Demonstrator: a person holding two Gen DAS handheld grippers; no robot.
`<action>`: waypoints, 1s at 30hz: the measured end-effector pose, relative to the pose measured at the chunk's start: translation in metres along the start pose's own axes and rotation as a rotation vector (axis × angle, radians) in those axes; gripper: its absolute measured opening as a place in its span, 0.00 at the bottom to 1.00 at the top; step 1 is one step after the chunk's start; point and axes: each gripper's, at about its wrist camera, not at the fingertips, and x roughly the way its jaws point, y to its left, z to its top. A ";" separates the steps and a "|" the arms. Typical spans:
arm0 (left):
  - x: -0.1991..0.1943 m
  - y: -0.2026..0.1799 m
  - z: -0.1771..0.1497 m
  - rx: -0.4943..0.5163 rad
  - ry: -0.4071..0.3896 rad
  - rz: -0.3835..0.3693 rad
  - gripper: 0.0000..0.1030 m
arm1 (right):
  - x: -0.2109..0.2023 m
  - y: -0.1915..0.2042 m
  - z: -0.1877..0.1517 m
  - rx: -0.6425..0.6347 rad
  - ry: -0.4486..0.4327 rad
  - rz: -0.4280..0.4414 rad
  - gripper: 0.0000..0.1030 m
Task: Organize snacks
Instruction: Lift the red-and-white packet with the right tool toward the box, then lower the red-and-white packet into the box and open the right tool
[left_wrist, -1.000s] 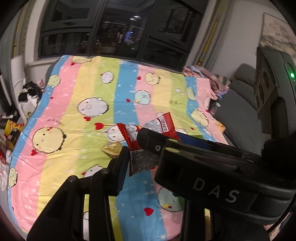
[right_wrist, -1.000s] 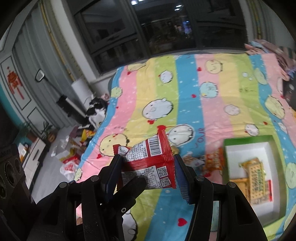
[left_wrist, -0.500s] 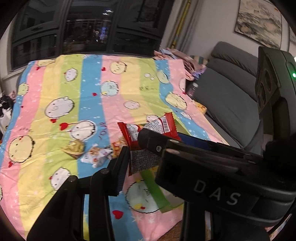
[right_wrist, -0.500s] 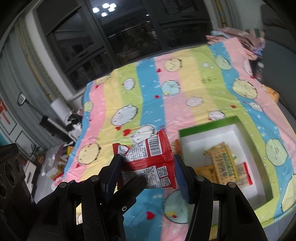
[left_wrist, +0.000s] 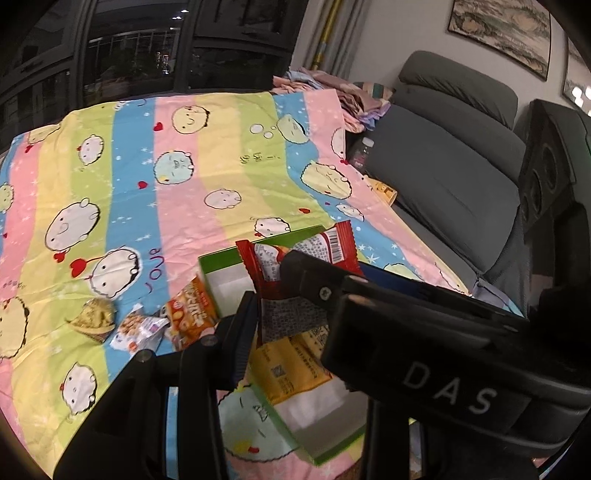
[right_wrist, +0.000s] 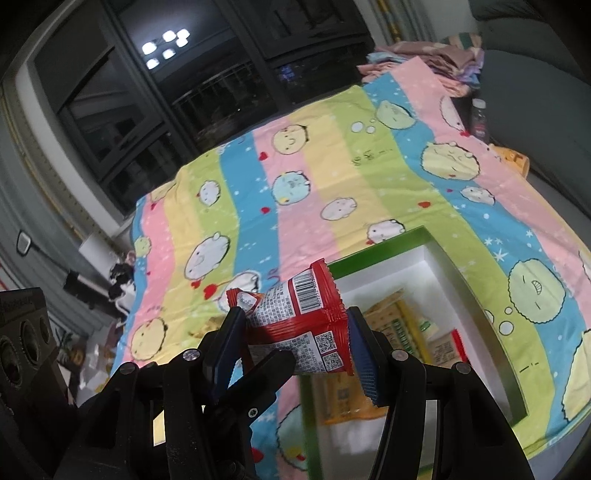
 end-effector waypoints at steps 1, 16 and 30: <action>0.006 -0.001 0.002 0.005 0.005 0.002 0.35 | 0.004 -0.006 0.002 0.015 0.002 0.002 0.57; 0.089 0.011 0.006 -0.019 0.139 0.002 0.35 | 0.067 -0.059 0.010 0.125 0.091 -0.010 0.57; 0.133 0.005 -0.004 -0.040 0.263 -0.010 0.36 | 0.094 -0.099 0.001 0.246 0.190 -0.058 0.57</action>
